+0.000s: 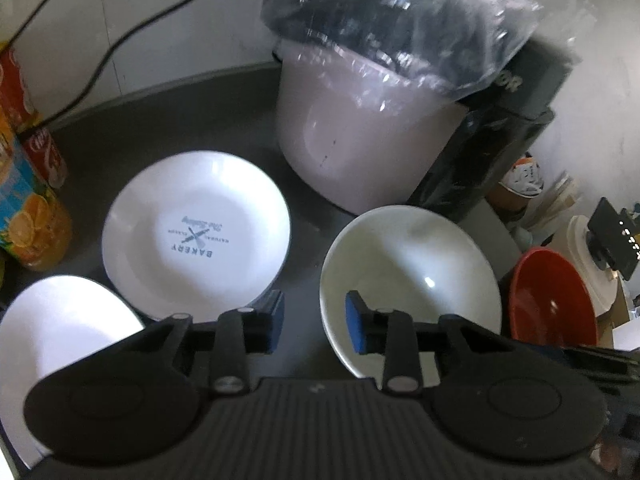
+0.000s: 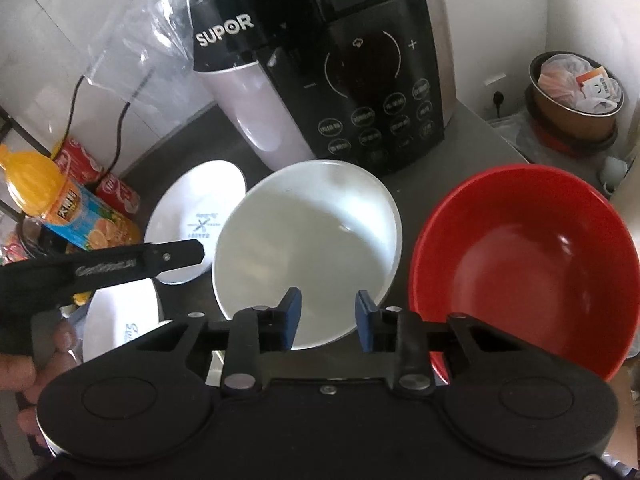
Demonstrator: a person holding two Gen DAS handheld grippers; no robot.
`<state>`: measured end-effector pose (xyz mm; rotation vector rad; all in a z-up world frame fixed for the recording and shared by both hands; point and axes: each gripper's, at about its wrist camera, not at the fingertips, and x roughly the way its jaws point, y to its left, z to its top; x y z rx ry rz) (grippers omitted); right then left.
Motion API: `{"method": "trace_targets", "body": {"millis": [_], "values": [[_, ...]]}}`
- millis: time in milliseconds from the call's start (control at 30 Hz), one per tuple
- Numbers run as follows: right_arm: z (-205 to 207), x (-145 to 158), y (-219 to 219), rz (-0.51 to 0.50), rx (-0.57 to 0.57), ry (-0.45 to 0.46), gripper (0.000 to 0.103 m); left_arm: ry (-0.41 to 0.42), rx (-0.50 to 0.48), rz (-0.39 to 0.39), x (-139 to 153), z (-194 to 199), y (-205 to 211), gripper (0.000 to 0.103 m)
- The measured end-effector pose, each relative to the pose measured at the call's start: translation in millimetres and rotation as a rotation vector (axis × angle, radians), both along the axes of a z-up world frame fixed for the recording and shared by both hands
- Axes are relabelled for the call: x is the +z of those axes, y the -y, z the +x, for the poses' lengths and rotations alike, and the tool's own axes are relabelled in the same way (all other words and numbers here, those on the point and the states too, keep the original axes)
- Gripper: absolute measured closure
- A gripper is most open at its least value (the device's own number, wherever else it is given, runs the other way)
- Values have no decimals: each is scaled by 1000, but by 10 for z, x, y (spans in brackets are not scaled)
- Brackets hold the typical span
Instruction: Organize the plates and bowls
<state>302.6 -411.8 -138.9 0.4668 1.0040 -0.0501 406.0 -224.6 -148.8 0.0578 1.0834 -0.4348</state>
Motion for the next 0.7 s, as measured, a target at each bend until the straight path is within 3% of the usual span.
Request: {"method": "trace_targets", "body": {"millis": [433, 600, 700], "values": [[-21, -113, 33, 50, 6, -58, 73, -93, 14, 14, -361, 130, 102, 85], [-10, -228, 35, 81, -24, -85, 73, -107, 1, 19, -415, 158, 172, 95], [22, -275, 45, 104, -35, -74, 72, -106, 7, 23, -420, 165, 192, 96]]}}
